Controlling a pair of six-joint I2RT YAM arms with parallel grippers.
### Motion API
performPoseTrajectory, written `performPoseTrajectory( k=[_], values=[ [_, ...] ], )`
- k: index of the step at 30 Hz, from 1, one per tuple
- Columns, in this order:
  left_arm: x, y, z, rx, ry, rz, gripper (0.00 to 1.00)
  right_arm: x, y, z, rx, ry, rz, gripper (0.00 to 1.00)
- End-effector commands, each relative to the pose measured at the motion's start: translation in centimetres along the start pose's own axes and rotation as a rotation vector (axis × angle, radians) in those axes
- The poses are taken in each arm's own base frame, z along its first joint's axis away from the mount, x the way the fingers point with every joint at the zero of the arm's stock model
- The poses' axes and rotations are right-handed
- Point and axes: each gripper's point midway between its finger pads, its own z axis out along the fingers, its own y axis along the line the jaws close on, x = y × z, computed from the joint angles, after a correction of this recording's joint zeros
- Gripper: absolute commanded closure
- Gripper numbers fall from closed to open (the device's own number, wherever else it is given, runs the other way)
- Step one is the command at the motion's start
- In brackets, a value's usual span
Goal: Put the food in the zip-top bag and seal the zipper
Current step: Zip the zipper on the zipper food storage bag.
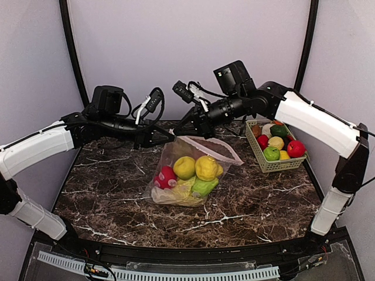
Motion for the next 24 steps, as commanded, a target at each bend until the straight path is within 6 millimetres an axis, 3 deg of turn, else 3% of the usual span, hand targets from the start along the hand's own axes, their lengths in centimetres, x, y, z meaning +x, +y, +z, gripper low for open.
performPoseTrajectory(
  k=[1, 16, 24],
  values=[
    [-1.3, -0.6, -1.0, -0.023, -0.059, 0.04, 0.99, -0.8, -0.1, -0.2, 0.01, -0.023, -0.027, 1.0],
    [-2.2, 1.2, -3.3, -0.126, -0.137, 0.02, 0.99, 0.9, -1.5, -2.2, 0.119, 0.006, 0.0, 1.0],
    [-2.7, 2.4, -5.1, -0.174, -0.189, -0.003, 0.99, 2.9, -2.2, -3.5, 0.173, 0.028, 0.047, 1.0]
  ],
)
